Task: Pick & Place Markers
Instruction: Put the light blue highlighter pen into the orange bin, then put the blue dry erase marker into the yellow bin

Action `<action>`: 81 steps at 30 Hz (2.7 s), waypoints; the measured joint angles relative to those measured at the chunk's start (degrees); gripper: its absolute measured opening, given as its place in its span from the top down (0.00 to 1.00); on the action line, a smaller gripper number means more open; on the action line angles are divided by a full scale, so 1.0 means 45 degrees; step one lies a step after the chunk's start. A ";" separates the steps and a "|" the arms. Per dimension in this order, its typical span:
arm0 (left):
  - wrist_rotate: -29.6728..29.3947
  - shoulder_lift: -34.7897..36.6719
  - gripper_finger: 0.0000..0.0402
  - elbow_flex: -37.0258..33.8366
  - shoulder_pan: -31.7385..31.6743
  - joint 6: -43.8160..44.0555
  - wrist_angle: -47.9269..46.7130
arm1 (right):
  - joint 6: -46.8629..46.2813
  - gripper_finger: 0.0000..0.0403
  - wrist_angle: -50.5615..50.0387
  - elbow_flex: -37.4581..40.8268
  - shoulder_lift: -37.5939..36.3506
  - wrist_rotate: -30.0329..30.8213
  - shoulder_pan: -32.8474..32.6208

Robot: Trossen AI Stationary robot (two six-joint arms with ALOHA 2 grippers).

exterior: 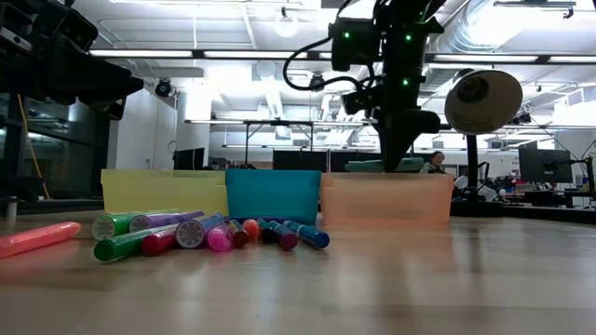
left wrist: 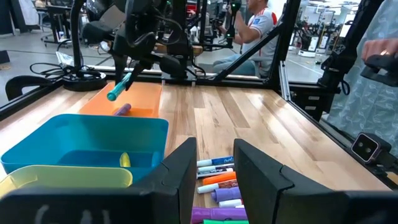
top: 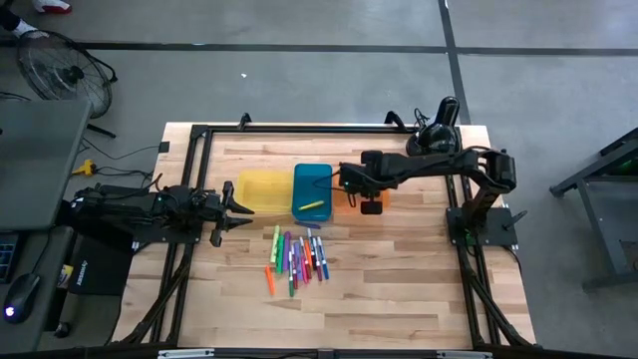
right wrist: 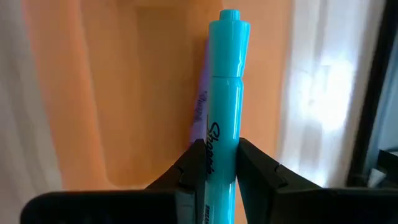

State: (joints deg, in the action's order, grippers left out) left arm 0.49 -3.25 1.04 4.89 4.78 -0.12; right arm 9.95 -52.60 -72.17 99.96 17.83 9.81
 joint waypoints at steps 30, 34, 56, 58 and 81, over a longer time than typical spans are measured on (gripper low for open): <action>-0.0001 0.0000 0.74 0.0000 0.0000 0.0000 0.0000 | -0.0113 0.55 -0.0100 -0.0488 0.0019 0.0015 -0.0812; -0.0005 -0.0001 0.74 0.0001 0.0001 0.0000 0.0000 | -0.1960 0.52 -0.0759 -0.1707 0.0084 0.0479 -0.1330; 0.0000 -0.0005 0.74 0.0000 0.0000 0.0000 0.0000 | -1.3433 0.52 -0.2102 -0.5833 0.3860 -0.4769 -0.3562; -0.0001 -0.0001 0.74 0.0004 0.0000 0.0000 0.0000 | -1.4065 0.52 -0.2111 -0.6245 0.4339 -0.4747 -0.3697; -0.0005 -0.0005 0.74 0.0003 0.0000 0.0000 0.0000 | -1.7066 0.52 -0.1656 -0.8188 0.7175 -0.4711 -0.4383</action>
State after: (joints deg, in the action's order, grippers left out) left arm 0.47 -3.27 1.05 4.89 4.78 -0.12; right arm -66.85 -60.06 -109.02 132.25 -3.37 -9.91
